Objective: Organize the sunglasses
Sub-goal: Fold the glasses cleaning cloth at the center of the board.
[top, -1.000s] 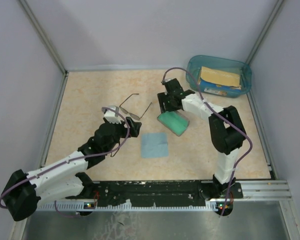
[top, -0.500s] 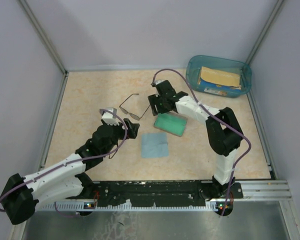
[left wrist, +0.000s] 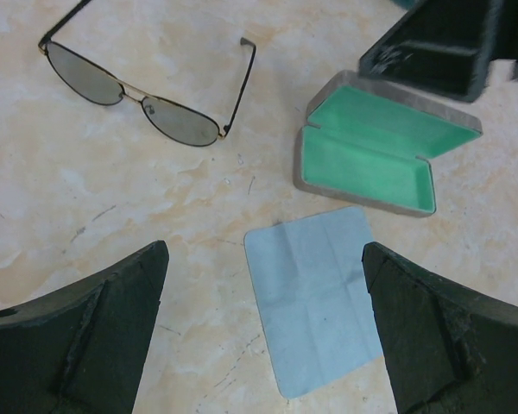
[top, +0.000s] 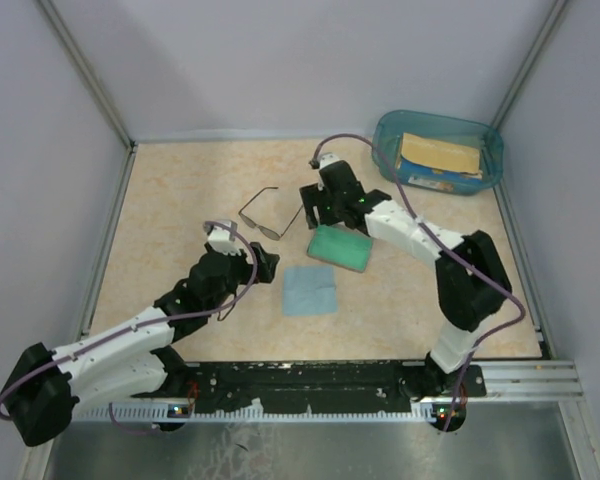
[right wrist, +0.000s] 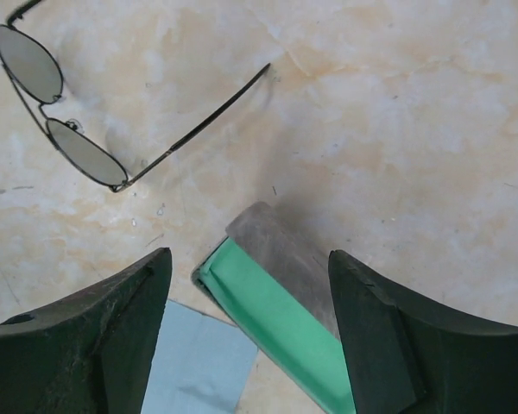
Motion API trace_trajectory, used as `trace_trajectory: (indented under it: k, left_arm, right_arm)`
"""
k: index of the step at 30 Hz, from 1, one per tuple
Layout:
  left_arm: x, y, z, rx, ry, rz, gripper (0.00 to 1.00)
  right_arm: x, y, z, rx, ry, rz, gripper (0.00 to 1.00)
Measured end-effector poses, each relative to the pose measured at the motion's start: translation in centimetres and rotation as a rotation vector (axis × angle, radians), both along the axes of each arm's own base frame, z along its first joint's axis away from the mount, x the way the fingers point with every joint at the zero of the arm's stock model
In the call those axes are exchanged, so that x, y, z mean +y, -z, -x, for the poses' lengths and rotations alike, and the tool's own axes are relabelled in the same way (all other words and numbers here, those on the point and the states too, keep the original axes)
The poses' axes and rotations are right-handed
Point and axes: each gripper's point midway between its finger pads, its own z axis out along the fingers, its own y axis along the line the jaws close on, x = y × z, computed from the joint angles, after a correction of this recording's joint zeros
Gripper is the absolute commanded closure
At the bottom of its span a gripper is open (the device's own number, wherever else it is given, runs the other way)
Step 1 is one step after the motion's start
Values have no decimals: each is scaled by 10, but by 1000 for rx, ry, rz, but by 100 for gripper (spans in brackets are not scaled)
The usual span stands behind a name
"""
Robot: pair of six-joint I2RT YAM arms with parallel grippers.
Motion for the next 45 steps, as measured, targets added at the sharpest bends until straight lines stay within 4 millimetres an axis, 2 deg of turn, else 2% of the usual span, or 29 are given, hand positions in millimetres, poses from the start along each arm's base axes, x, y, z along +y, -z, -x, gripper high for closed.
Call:
trace_trajectory:
  k: [6,9,12,18,22,29,36,45]
  left_arm:
    - [-6,22,2,60,28,-32,1]
    - [-11,32,3,85,49,-46,1]
    - [-16,43,4,112,71,-60,1]
    - [-22,59,6,155,98,-84,1]
    - [-24,59,5,158,104,-83,0]
    - [-25,51,3,144,96,-73,0]
    - [-22,38,2,111,80,-50,0]
    - [-19,37,2,109,71,-51,0]
  right_arm:
    - [-19,-56,24,-130,29,-111,36]
    - [-30,-68,46,-166,33,-180,44]
    - [-37,-59,70,-151,35,-210,46]
    - [-34,-9,121,-39,-11,-198,51]
    - [-31,17,141,24,-27,-197,52]
    - [-21,43,170,85,-73,-216,52]
    - [-13,59,186,119,-102,-249,52]
    - [-1,72,186,141,-107,-272,52]
